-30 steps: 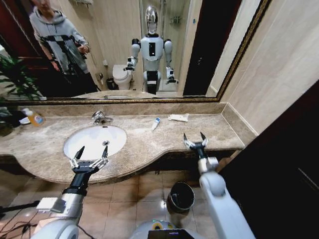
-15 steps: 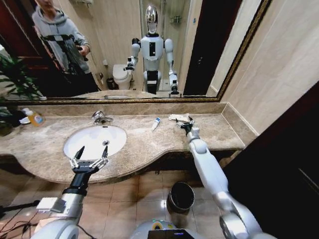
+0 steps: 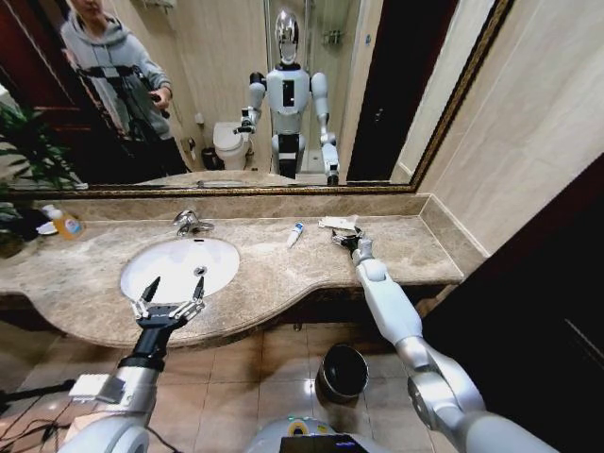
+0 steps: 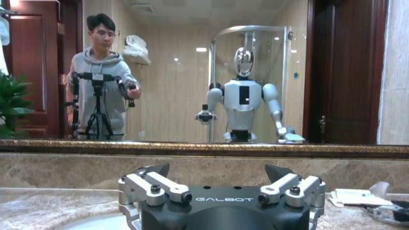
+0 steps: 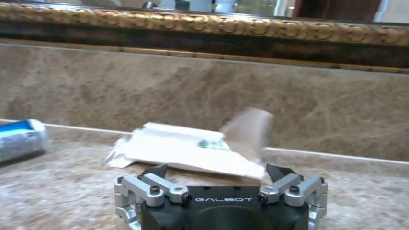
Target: Pick up the trash from the sink and place it in the trash bin.
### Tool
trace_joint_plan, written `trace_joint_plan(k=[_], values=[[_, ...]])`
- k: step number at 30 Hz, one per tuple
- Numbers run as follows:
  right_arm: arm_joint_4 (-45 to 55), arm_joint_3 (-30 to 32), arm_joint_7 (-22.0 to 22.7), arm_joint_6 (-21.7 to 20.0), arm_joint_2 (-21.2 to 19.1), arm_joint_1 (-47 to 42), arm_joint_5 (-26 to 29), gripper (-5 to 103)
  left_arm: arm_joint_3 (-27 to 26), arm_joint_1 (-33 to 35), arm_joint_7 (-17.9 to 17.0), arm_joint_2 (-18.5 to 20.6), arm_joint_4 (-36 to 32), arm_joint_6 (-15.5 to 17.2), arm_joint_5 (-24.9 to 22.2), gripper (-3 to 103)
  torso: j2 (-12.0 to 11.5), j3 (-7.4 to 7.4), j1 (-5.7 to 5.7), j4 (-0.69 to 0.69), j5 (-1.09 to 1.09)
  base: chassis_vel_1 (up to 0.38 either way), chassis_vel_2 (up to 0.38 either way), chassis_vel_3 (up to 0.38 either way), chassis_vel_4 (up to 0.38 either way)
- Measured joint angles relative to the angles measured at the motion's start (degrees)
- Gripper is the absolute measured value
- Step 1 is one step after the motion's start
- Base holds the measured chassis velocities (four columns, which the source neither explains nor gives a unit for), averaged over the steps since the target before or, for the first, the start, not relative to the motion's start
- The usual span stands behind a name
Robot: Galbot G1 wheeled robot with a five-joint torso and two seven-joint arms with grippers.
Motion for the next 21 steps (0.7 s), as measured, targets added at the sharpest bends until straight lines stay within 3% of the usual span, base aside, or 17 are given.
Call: trace_joint_plan(k=[6, 13, 15, 18, 21], values=[[0.15, 0.78, 0.37, 0.05, -1.74, 0.24, -1.63, 100, 0.00, 0.00, 0.00, 0.00, 0.00, 0.00, 0.00, 100, 0.01, 0.00, 0.00, -0.03, 0.00, 0.000, 0.000, 0.000, 0.000], [-0.48, 0.89, 0.95, 0.06, -1.06, 1.00, -3.14, 75, 0.00, 0.00, 0.00, 0.00, 0.00, 0.00, 0.00, 100, 0.00, 0.00, 0.00, -0.02, 0.00, 0.000, 0.000, 0.000, 0.000], [-0.76, 0.87, 1.11, 0.32, -0.78, 1.28, -3.94, 75, 0.00, 0.00, 0.00, 0.00, 0.00, 0.00, 0.00, 100, 0.01, 0.00, 0.00, -0.02, 0.00, 0.000, 0.000, 0.000, 0.000], [-1.33, 0.51, 1.10, 1.71, 0.31, 2.05, -6.39, 90, 0.00, 0.00, 0.00, 0.00, 0.00, 0.00, 0.00, 100, 0.00, 0.00, 0.00, -0.01, -0.01, 0.000, 0.000, 0.000, 0.000], [-1.32, 0.48, 1.08, 1.93, 0.84, 2.12, -7.13, 98, 0.00, 0.00, 0.00, 0.00, 0.00, 0.00, 0.00, 100, 0.00, 0.00, 0.00, 0.00, -0.01, 0.000, 0.000, 0.000, 0.000]])
